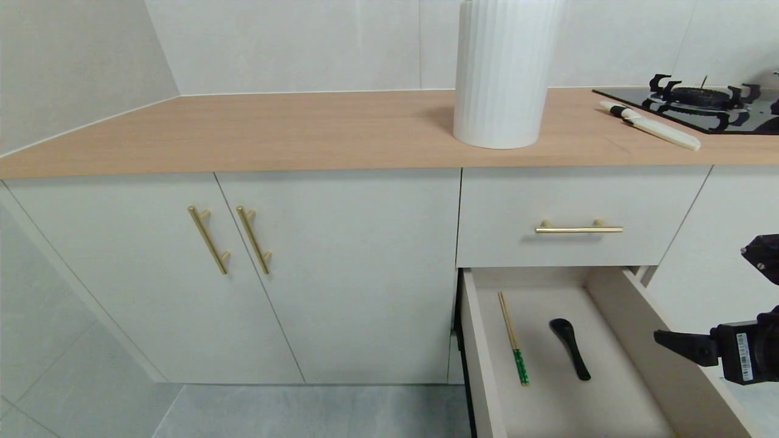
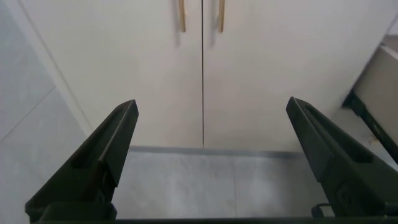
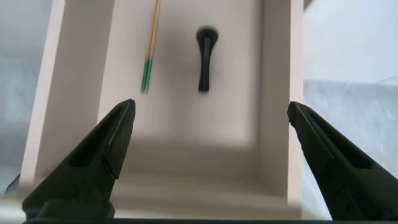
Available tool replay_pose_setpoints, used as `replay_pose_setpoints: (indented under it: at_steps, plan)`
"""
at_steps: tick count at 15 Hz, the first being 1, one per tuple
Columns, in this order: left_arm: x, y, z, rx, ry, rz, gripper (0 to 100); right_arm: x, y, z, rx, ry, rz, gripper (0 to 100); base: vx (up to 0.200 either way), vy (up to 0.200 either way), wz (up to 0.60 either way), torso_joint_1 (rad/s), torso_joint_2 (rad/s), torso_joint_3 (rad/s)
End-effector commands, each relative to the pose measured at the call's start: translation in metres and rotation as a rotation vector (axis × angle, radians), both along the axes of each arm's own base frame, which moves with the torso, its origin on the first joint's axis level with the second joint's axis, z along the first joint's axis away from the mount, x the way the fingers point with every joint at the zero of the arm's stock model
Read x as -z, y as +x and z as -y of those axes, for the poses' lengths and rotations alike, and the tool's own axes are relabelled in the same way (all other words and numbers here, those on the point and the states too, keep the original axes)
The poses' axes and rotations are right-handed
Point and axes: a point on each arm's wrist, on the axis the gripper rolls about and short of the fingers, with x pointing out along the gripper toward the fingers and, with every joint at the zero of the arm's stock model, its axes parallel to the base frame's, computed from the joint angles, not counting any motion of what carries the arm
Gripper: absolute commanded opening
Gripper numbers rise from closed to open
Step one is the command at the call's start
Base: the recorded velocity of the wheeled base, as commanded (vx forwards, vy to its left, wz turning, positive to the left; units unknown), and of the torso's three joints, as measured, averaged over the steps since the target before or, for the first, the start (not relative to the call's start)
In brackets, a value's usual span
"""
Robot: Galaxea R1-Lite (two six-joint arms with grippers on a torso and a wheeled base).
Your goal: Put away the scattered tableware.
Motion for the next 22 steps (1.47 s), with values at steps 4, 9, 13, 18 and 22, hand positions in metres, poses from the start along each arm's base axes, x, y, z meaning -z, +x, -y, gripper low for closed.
replay_pose_setpoints:
  at_steps: [4, 9, 13, 18, 22]
  plan:
    - [0.000, 0.000, 0.000, -0.001, -0.002, 0.000, 100, 0.003, -0.011, -0.007, -0.066, -0.029, -0.097, 100, -0.150, 0.000, 0.00, 0.002, 0.00, 0.002]
    - [0.000, 0.000, 0.000, -0.001, -0.003, 0.000, 100, 0.027, 0.001, -0.022, -0.117, -0.076, -0.296, 100, 0.000, 0.000, 0.00, 0.000, 0.00, 0.000]
    - [0.000, 0.000, 0.000, -0.001, -0.003, 0.000, 100, 0.055, 0.017, -0.043, -0.104, -0.062, -0.449, 100, 0.000, 0.000, 0.00, 0.000, 0.00, 0.000]
    - [0.000, 0.000, 0.000, -0.001, -0.003, 0.000, 100, 0.061, 0.019, -0.044, -0.098, -0.075, -0.489, 100, 0.000, 0.000, 0.00, 0.000, 0.00, 0.000]
    - [0.000, 0.000, 0.000, -0.001, -0.003, 0.000, 100, 0.068, 0.024, -0.047, -0.084, -0.084, -0.521, 100, 0.000, 0.000, 0.00, 0.000, 0.00, 0.000]
